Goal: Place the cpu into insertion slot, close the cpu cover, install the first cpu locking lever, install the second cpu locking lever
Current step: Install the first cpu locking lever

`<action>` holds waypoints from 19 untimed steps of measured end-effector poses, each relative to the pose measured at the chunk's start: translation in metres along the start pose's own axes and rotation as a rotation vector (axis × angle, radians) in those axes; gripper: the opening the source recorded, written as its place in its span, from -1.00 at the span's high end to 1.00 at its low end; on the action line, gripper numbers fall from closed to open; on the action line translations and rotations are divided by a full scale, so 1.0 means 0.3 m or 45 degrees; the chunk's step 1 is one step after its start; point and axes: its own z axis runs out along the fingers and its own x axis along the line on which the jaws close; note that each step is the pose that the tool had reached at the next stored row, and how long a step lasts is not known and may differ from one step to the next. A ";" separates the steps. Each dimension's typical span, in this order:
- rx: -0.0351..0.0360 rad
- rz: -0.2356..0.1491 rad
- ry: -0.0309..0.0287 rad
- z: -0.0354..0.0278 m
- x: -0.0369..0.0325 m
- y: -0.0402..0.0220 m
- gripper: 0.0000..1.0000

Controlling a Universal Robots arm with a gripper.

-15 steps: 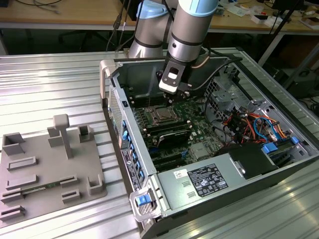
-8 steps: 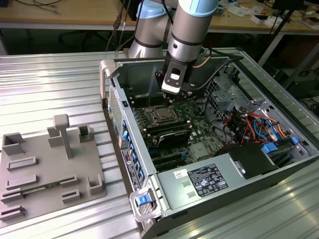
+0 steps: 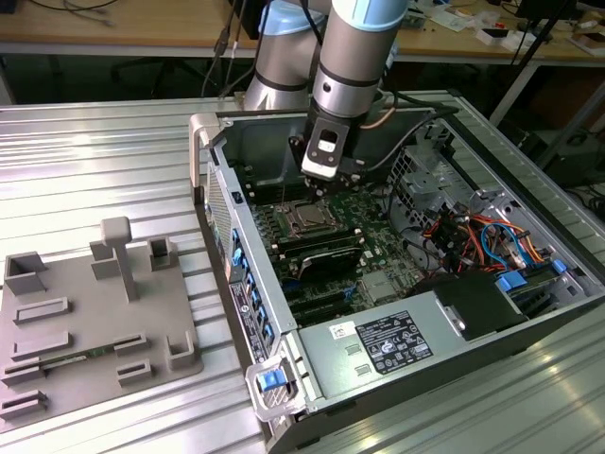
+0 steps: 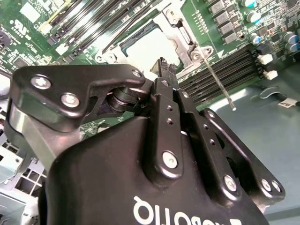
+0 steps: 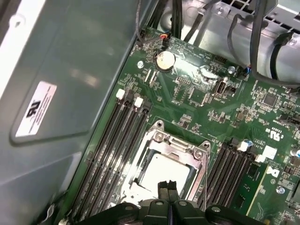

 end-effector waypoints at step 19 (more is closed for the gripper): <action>-0.0026 -0.197 0.0047 -0.041 0.034 -0.076 0.79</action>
